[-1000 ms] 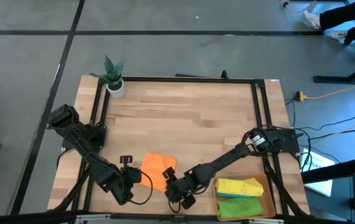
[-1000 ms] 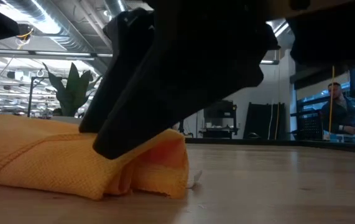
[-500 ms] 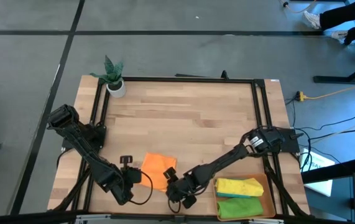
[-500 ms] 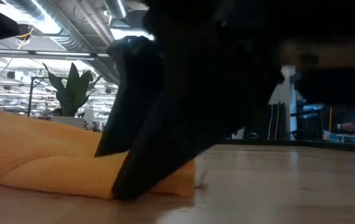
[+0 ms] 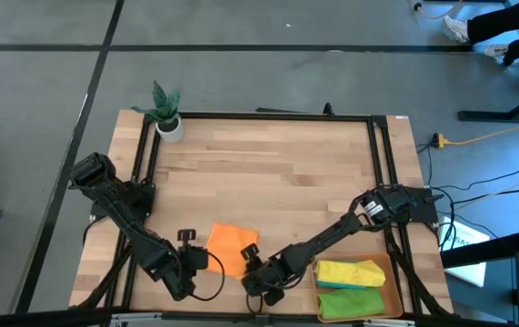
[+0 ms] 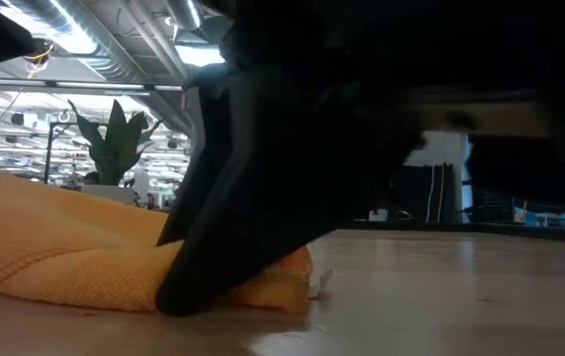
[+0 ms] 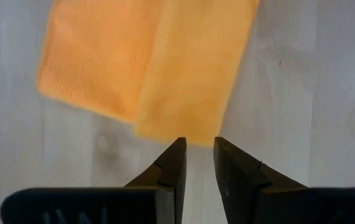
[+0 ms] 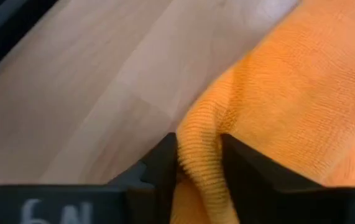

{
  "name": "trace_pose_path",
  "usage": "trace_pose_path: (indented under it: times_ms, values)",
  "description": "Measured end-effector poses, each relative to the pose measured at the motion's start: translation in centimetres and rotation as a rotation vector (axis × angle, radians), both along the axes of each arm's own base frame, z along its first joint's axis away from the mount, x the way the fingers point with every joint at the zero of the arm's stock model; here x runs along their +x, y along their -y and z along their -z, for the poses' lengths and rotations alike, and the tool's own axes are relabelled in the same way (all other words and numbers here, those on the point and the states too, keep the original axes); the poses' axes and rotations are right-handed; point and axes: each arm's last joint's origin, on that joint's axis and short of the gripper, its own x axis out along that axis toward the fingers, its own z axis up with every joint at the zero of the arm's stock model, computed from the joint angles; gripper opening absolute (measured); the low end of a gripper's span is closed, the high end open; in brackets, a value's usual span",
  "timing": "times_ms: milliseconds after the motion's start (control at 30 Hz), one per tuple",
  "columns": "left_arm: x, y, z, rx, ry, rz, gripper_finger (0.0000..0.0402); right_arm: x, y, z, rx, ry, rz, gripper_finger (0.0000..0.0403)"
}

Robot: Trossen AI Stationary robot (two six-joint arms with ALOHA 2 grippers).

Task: Roll microfiber towels into tight, uniform cylinder then place into a basket
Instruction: Roll the orange microfiber towel

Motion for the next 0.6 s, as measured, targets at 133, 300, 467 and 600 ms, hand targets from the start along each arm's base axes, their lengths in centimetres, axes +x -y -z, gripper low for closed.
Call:
trace_pose_path:
  times_ms: [133, 300, 467, 600]
  values:
    - [0.3, 0.4, 0.4, 0.016, 0.020, 0.058, 0.0071, 0.2, 0.4, 0.1, -0.002, 0.008, 0.061, 0.0042]
    - [0.5, 1.3, 1.0, 0.033, 0.040, 0.153, 0.0071, 0.4, 0.9, 0.2, 0.010, 0.006, 0.108, 0.0020]
    - [0.3, 1.5, 1.6, 0.147, 0.059, 0.238, 0.0071, 0.4, 1.1, 0.2, 0.005, -0.005, 0.084, 0.0012]
    - [0.4, 1.3, 1.5, 0.240, 0.106, 0.265, 0.0071, 0.6, 1.0, -0.2, 0.029, -0.022, 0.066, 0.0012]
